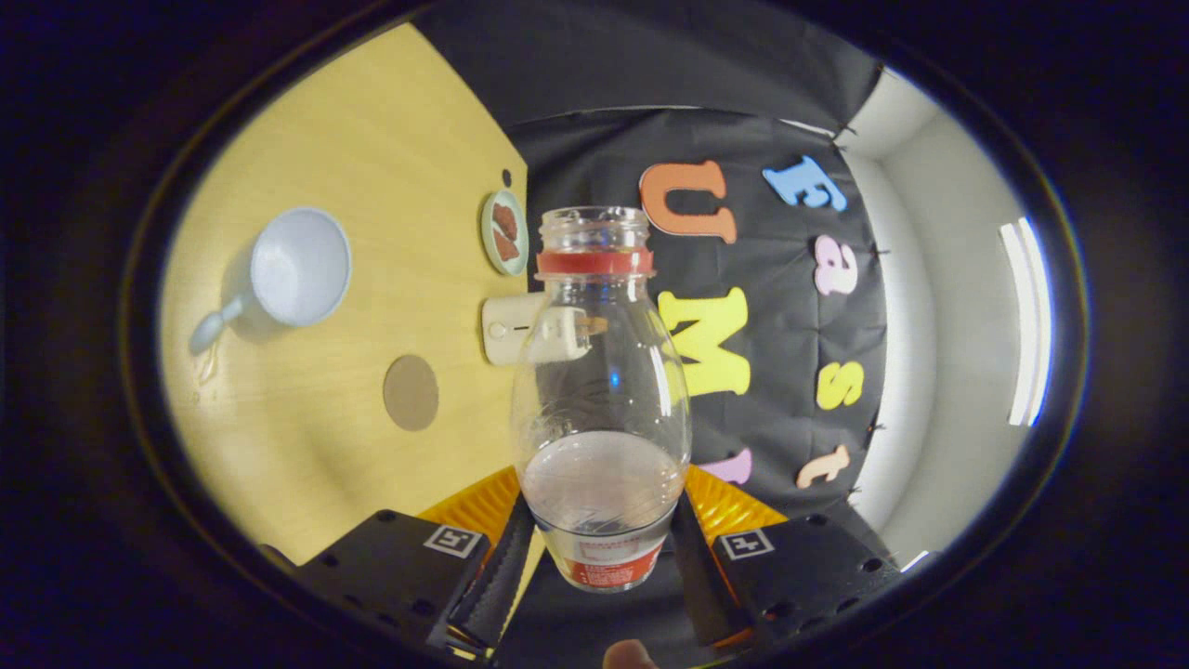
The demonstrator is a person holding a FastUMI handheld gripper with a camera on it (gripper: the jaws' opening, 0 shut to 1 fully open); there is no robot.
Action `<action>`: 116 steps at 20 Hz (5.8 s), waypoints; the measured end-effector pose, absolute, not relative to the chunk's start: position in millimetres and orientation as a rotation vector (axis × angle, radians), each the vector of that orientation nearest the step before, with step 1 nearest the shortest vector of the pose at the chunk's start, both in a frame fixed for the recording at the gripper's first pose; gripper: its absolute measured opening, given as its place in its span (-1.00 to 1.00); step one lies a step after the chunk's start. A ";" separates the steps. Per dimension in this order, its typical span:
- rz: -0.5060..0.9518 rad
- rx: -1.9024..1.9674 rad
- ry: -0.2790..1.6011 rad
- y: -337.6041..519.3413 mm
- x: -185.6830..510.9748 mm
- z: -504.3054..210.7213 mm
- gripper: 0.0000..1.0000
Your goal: Take the bottle from table, then pour the juice into the cup, finally place the bottle on the coaster
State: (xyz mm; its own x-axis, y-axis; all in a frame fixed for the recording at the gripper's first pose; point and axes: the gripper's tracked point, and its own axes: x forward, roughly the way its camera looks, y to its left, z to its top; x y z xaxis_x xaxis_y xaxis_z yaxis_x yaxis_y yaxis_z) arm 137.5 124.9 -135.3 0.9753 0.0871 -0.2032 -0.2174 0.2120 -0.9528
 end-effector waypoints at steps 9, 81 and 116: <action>0.352 -0.534 0.236 116.3 135.4 -127.5 0.57; 0.310 -0.049 0.079 128.8 186.0 -63.9 0.95; 0.116 -0.002 -0.010 55.9 -5.0 -1.7 0.93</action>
State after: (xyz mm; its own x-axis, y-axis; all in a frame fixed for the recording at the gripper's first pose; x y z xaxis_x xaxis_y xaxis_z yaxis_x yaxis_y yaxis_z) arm -5.0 55.9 -1.7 0.9933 0.1153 0.0104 -0.1152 0.9933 -0.0022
